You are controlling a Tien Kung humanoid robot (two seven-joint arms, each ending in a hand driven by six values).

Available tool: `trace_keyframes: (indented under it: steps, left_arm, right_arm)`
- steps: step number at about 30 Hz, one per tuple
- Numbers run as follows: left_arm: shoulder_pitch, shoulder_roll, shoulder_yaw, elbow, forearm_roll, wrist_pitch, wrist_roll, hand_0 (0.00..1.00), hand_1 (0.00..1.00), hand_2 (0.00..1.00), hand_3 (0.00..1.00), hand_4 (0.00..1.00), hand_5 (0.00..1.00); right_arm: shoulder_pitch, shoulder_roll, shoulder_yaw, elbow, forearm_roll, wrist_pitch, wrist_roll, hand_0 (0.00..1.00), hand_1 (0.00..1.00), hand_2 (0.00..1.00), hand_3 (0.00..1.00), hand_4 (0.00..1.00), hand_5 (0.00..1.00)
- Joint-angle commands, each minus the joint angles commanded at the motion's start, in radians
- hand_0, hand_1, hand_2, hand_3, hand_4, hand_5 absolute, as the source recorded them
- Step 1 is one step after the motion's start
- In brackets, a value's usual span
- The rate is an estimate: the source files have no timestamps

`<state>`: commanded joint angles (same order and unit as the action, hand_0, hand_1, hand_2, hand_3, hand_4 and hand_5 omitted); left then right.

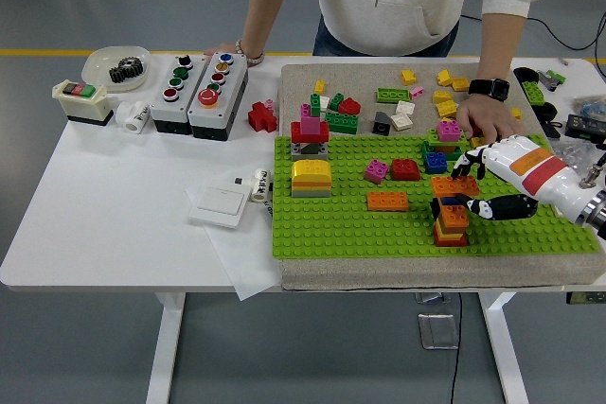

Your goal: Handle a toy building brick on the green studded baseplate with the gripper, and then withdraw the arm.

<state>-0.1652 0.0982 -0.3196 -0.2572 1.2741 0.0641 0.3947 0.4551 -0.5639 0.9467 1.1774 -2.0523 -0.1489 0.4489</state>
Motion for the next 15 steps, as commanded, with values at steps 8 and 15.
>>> trace_keyframes:
  steps: [8,15]
  left_arm:
    - [0.003,0.000,-0.005,0.001,0.010,-0.006,-0.003,0.558,0.628,0.695,0.618,0.645,0.751]
    - [0.005,0.000,-0.009,0.001,0.021,-0.010,-0.004,0.558,0.629,0.695,0.619,0.644,0.749]
  right_arm:
    - [-0.005,0.002,0.009,0.002,0.006,-0.005,0.002,0.289,0.424,0.530,0.567,0.697,0.289]
    - [-0.007,0.002,0.009,0.007,0.011,-0.005,0.007,0.291,0.426,0.536,0.571,0.714,0.289]
